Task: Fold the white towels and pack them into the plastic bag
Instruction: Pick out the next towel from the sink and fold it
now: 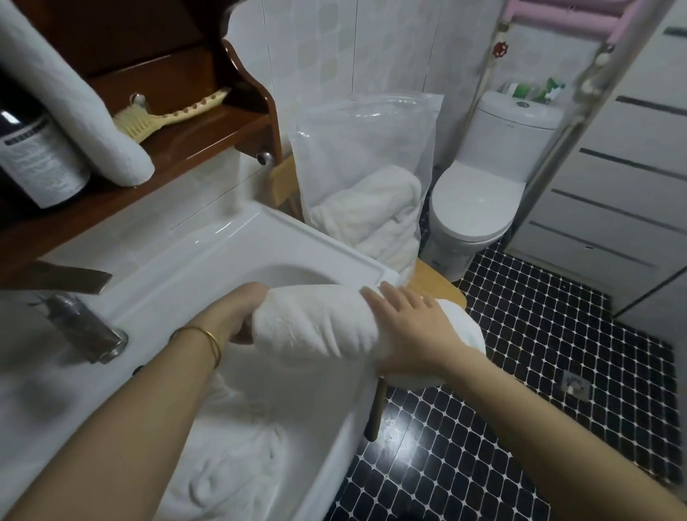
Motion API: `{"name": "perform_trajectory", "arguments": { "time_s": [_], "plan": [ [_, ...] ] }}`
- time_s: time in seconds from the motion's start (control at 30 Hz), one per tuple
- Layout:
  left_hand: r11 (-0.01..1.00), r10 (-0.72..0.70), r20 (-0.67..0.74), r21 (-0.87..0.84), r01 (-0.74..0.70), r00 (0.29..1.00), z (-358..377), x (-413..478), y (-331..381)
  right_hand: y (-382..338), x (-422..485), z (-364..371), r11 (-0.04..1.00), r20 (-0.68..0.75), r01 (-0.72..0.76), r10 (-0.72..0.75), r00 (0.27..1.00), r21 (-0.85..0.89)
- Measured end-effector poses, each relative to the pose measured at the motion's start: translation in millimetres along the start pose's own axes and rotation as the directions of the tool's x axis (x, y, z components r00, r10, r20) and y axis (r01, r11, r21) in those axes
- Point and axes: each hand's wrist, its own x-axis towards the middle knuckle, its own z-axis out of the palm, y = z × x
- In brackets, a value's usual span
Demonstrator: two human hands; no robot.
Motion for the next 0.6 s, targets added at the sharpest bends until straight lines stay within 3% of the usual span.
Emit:
{"name": "perform_trajectory", "arguments": {
  "time_s": [0.07, 0.13, 0.23, 0.37, 0.5, 0.6],
  "plan": [
    [1.0, 0.012, 0.031, -0.007, -0.012, 0.999, -0.9, -6.4, 4.8, -0.3, 7.1, -0.4, 0.997, -0.051, -0.057, 0.055, 0.997, -0.043],
    [0.994, 0.053, 0.056, -0.094, -0.048, 0.997, -2.4, -11.5, 9.9, 4.4, 14.1, -6.4, 0.993, -0.079, -0.108, 0.111, 0.991, 0.051],
    [0.946, 0.277, 0.044, -0.188, -0.265, 0.96, -10.8, -10.4, 17.1, 21.3, 23.6, -28.1, 0.954, -0.029, -0.125, 0.138, 0.99, 0.272],
    [0.834, 0.547, 0.02, -0.105, -0.542, 0.837, -18.8, -17.4, 23.3, 39.4, 24.6, -54.7, 0.667, 0.175, -0.168, 0.057, 0.983, 0.726],
    [0.712, 0.702, -0.101, 0.119, -0.692, 0.705, -12.7, -26.0, 35.6, 49.7, 21.2, -52.2, 0.528, 0.277, -0.23, -0.011, 0.961, 0.817],
    [0.657, 0.751, -0.191, 0.111, -0.746, 0.633, -10.1, -30.9, 45.6, 50.6, 17.9, -47.5, 0.421, 0.322, -0.254, -0.098, 0.942, 0.871]
  ]
}}
